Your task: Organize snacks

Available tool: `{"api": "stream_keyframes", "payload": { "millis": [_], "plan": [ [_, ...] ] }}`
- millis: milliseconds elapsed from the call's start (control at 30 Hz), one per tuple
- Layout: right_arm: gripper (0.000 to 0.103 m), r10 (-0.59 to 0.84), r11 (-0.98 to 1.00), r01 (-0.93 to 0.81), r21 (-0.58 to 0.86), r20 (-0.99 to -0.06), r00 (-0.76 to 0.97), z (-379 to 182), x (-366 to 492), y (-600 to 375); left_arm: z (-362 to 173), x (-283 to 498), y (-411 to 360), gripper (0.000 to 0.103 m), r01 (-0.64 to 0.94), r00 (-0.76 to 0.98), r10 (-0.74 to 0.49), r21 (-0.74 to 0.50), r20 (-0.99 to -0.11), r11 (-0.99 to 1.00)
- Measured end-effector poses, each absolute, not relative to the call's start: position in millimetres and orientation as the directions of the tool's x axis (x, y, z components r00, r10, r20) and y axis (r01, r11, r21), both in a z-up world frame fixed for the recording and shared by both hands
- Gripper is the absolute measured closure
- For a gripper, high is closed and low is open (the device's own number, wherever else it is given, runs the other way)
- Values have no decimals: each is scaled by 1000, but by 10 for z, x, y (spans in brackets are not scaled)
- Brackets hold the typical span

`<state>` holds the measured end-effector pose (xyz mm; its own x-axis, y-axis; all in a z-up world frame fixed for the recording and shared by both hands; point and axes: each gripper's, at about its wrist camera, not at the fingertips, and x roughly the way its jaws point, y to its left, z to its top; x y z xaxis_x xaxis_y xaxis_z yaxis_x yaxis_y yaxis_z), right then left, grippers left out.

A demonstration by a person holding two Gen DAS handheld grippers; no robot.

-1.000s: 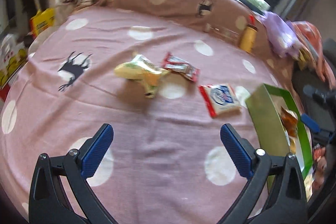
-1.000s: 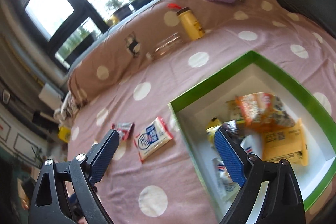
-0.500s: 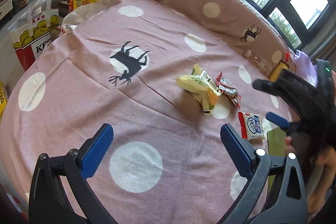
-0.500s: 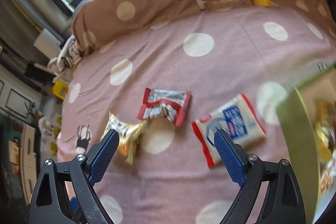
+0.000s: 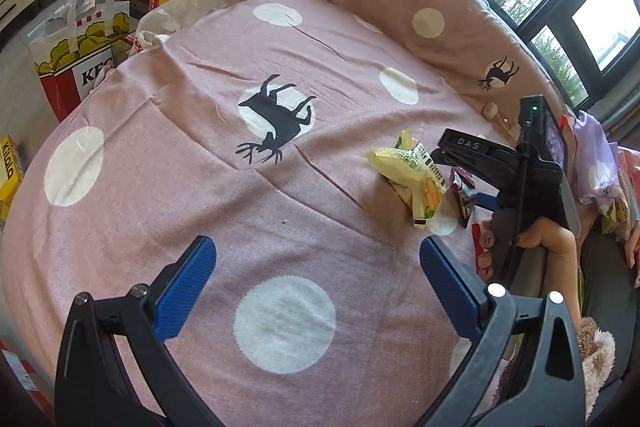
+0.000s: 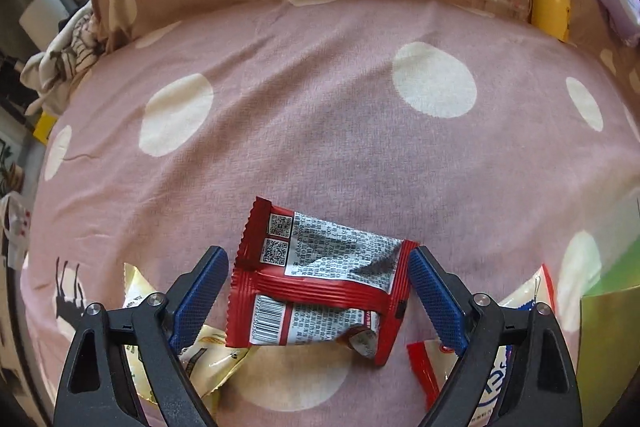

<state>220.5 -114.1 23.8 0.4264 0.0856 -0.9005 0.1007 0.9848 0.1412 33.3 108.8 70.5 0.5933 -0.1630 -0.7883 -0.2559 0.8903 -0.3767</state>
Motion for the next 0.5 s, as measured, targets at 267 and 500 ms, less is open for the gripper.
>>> {"api": "stream_keyframes", "payload": {
  "millis": [267, 500],
  "plan": [
    [11, 77, 989, 83, 123, -905, 418, 283, 2154, -1312, 704, 332, 1060, 1, -250, 590, -157, -364, -792, 897],
    [11, 65, 994, 48, 94, -901, 428, 162, 2241, -1178, 683, 353, 1058, 1, -235, 579, -190, -386, -793, 892]
  ]
}}
